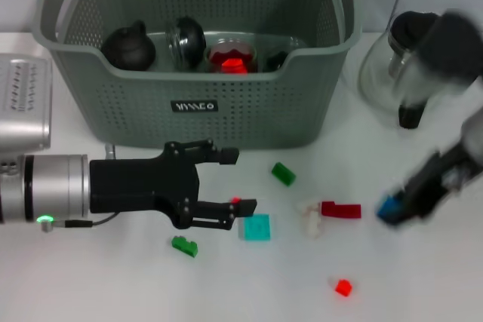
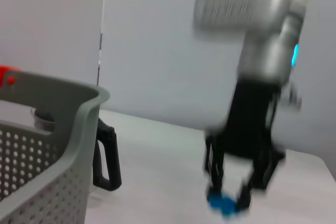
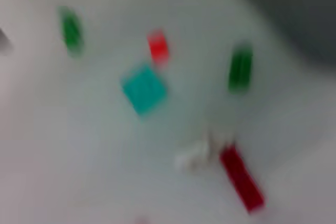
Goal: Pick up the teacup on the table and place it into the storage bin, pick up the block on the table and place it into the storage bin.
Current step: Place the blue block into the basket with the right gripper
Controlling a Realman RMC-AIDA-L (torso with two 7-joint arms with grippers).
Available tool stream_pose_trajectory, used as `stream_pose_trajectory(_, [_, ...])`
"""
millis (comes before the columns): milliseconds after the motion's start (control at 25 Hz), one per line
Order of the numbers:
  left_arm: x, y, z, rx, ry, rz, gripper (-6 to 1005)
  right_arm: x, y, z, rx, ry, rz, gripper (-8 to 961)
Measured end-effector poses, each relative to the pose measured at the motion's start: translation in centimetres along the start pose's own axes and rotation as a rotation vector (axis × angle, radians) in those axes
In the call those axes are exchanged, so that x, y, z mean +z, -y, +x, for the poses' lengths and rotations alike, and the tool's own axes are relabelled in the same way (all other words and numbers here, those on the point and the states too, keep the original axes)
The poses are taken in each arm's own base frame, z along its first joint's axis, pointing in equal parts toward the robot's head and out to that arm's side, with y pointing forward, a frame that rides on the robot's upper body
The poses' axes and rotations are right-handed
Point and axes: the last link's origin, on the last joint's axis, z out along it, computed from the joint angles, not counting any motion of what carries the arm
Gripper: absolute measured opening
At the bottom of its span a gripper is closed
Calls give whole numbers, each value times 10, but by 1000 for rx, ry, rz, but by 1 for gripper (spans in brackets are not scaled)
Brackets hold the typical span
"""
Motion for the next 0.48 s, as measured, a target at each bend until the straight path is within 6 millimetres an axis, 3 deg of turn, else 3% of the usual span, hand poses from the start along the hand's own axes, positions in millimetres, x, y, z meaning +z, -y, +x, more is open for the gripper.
stream_pose_trajectory(280, [-7, -1, -10, -21, 8, 32, 855, -119, -11, -59, -89, 445, -23, 420])
stream_pose_trajectory(360, [-8, -2, -11, -23, 6, 32, 855, -142, -7, -84, -118, 552, -13, 419])
stream_pose_trajectory(400, [-7, -2, -11, -24, 5, 30, 855, -148, 1, -109, -135, 601, 0, 419])
stream_pose_trajectory(440, [-6, -2, -10, -25, 5, 28, 855, -147, 5, -122, -141, 605, 1, 420])
stream_pose_trajectory(480, [-6, -2, -10, -25, 4, 26, 855, -147, 5, -122, -141, 605, 1, 420])
